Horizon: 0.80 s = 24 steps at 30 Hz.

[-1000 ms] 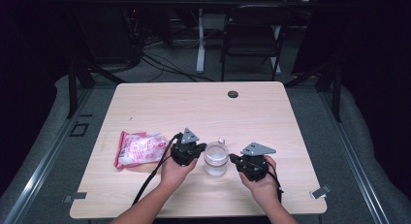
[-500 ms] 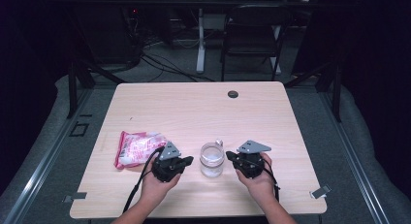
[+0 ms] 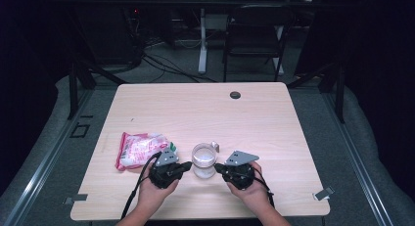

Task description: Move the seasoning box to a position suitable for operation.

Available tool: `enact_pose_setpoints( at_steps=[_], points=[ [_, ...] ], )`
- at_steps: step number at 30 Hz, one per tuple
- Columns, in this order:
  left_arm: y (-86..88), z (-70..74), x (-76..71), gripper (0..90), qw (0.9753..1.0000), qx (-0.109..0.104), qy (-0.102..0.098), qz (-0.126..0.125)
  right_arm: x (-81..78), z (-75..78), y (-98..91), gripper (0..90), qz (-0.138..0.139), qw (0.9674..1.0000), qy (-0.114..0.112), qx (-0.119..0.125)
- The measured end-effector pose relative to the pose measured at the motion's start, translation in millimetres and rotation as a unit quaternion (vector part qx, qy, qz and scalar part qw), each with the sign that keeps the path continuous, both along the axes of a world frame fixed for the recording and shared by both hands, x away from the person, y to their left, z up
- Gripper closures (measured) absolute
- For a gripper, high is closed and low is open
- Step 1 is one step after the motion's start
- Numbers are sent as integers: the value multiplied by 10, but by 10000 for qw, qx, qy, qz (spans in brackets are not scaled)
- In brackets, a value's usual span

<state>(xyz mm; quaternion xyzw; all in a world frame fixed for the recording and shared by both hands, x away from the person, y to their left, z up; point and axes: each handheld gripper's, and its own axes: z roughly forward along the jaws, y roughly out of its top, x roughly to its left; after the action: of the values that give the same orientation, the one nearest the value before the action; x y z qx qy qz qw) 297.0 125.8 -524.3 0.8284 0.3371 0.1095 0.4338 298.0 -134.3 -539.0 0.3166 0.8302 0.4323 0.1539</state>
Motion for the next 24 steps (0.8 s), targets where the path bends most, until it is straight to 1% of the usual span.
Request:
enact_pose_setpoints(
  at_steps=[2, 4, 6, 7, 8, 9, 10, 11, 12, 13, 15, 17, 19, 22, 23, 24],
  points=[
    [16, -5, -12, 900, 10000, 52, -19, 4, 47, -10, -27, 830, -182, 9998, -92, -31],
    [33, -17, -22, 900, 10000, 59, 2, 58, 142, -23, -77, 817, -418, 9990, -141, -46],
    [59, -33, -31, 900, 9999, 25, 25, 105, 262, -56, -121, 786, -630, 9979, -53, 138],
    [76, -34, -38, 900, 9999, 19, 46, 125, 339, -83, -133, 762, -655, 9978, -20, 128],
    [91, -34, -45, 900, 9999, 10, 44, 137, 393, -109, -129, 744, -659, 9978, -20, 103],
    [104, -35, -54, 897, 9999, 1, 13, 168, 481, -158, -107, 721, -608, 9981, -25, -65],
    [126, -36, -70, 893, 9998, -46, 44, 209, 510, -174, -100, 715, -558, 9984, -5, -110],
    [126, -36, -70, 891, 9998, -46, 44, 209, 510, -174, -100, 715, -558, 9984, -5, -110],
    [149, -40, -88, 887, 9996, -63, 38, 271, 565, -213, -73, 711, -474, 9985, -58, -260],
    [164, -39, -94, 882, 9997, -34, 37, 253, 586, -228, -62, 710, -482, 9984, -59, -301],
    [173, -42, -103, 874, 9996, -30, 20, 268, 609, -237, -57, 708, -478, 9984, -31, -285],
    [188, -58, -119, 861, 9996, -49, 40, 291, 662, -263, -45, 708, -429, 9989, -7, -164],
    [197, -62, -119, 834, 9996, -35, 47, 268, 695, -280, -26, 725, -409, 9991, 50, -130],
    [203, -85, -132, 819, 9996, -14, 26, 282, 712, -278, -2, 740, -365, 9992, 31, -171],
    [203, -91, -140, 787, 9995, -45, 54, 294, 726, -279, 19, 770, -366, 9991, 32, -208],
    [210, -91, -143, 787, 9996, -34, 45, 264, 726, -279, 19, 770, -366, 9991, 32, -208]
  ],
)
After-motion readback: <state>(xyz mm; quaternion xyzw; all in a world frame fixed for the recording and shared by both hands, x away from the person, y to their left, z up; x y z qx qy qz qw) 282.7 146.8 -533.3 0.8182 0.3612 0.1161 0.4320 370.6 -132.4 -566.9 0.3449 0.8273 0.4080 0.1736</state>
